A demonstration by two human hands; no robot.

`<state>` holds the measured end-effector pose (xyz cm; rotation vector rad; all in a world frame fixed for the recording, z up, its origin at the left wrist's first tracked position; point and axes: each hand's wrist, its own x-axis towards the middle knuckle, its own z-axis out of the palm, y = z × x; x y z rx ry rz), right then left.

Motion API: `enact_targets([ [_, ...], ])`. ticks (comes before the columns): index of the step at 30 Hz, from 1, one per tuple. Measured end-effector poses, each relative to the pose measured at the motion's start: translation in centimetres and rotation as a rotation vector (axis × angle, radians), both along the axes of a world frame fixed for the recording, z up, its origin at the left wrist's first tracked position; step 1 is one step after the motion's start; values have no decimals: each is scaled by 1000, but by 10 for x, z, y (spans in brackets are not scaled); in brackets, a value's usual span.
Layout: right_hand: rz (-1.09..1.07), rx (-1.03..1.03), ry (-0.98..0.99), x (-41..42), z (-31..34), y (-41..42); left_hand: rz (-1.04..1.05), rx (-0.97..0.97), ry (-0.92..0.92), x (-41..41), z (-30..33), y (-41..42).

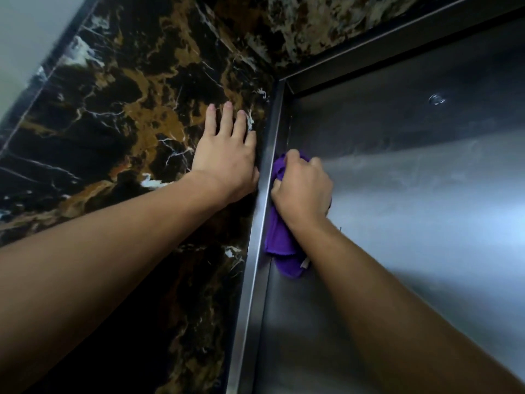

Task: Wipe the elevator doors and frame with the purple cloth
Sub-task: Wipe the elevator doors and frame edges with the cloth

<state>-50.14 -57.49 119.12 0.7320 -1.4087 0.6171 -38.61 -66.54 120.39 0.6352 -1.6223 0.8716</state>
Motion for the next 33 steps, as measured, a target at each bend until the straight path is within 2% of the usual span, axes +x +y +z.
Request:
enact_targets([
  [4,-50,-22,34,0,43,-3,20,-75,-19,7,9,2],
  [7,-31,-46,-4,7,103,1,33,-183,-13,10,26,1],
  [9,8,-61,-44,13,138,4,41,-187,-20,7,33,-2],
  [12,16,-93,-59,18,166,-2,49,-239,-3,-5,36,-18],
  [16,15,-122,-38,13,168,-3,37,-286,16,-9,36,-24],
  [24,93,83,-204,25,174,19,49,-257,6,-6,35,-21],
  [33,48,141,-204,18,118,21,78,-201,-23,-7,-21,-17],
])
